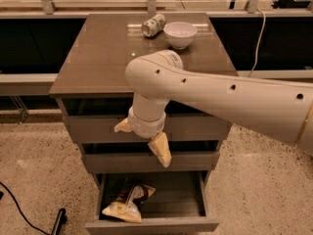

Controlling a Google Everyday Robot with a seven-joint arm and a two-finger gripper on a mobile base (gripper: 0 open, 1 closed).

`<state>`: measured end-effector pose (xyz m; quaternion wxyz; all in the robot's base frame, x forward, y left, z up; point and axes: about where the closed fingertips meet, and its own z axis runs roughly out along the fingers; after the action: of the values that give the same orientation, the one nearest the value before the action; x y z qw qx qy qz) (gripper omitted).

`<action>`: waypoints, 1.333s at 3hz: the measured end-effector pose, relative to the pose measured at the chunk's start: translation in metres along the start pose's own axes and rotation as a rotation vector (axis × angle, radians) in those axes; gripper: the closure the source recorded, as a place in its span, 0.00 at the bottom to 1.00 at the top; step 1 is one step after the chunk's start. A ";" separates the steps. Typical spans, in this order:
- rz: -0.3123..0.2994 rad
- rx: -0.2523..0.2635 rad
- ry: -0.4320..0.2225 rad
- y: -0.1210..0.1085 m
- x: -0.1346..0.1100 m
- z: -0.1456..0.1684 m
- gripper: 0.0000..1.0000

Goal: Pick brown chip bag from bottom drawer and place on counter

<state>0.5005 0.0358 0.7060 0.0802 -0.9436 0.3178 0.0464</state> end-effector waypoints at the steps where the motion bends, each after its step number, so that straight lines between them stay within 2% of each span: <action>1: -0.002 -0.001 0.000 0.000 0.000 0.000 0.00; 2: -0.118 0.020 0.005 -0.015 0.004 0.030 0.00; 3: -0.393 0.068 0.068 -0.043 -0.002 0.073 0.00; 4: -0.474 0.096 0.129 -0.054 0.009 0.074 0.00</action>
Offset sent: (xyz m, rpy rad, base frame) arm 0.0409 0.0538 -0.0972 0.0652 -0.1361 0.3965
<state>0.5381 0.0864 0.6390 0.1134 -0.9879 0.0937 -0.0492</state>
